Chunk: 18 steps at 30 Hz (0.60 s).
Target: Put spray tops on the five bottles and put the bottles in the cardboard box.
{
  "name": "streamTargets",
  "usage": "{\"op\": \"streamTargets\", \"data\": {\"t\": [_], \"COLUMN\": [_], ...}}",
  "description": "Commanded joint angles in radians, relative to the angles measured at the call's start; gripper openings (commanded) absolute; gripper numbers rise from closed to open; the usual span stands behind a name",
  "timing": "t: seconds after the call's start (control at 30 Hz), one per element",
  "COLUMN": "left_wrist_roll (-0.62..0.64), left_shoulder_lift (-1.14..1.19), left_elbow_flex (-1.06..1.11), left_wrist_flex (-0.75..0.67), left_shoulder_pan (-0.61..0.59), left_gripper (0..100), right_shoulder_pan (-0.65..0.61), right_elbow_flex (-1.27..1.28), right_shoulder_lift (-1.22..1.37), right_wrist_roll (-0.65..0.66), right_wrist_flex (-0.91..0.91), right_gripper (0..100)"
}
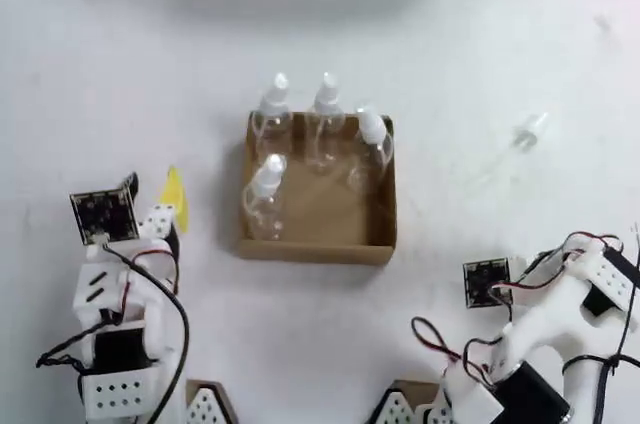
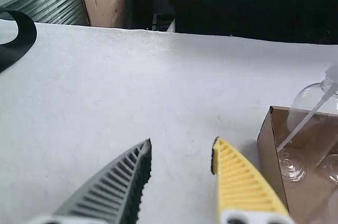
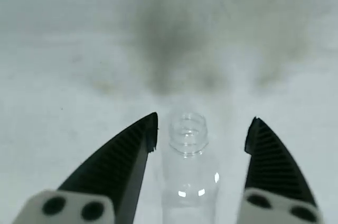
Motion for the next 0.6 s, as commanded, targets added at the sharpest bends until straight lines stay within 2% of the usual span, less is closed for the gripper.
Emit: {"op": "streamTargets", "data": {"t": [0.0, 0.4, 0.57], "left_wrist_roll": [-0.009, -0.009, -0.009], "left_shoulder_lift": [-0.016, -0.016, -0.016], "left_elbow_flex": [-0.008, -0.008, -0.008], "left_wrist_flex": [0.005, 0.006, 0.006], "left_shoulder_pan": [0.013, 0.013, 0.013], "left_gripper": [18, 18, 18], "right_shoulder_pan": [0.018, 0.03, 0.053], "right_elbow_flex": [-0.02, -0.02, -0.014], "right_shoulder_lift": [0.004, 0.013, 0.015], "right_wrist_roll": [-0.002, -0.002, -0.002], "right_wrist_flex": [-0.015, -0.021, -0.065], "right_gripper": [23.4, 23.2, 15.9]}}
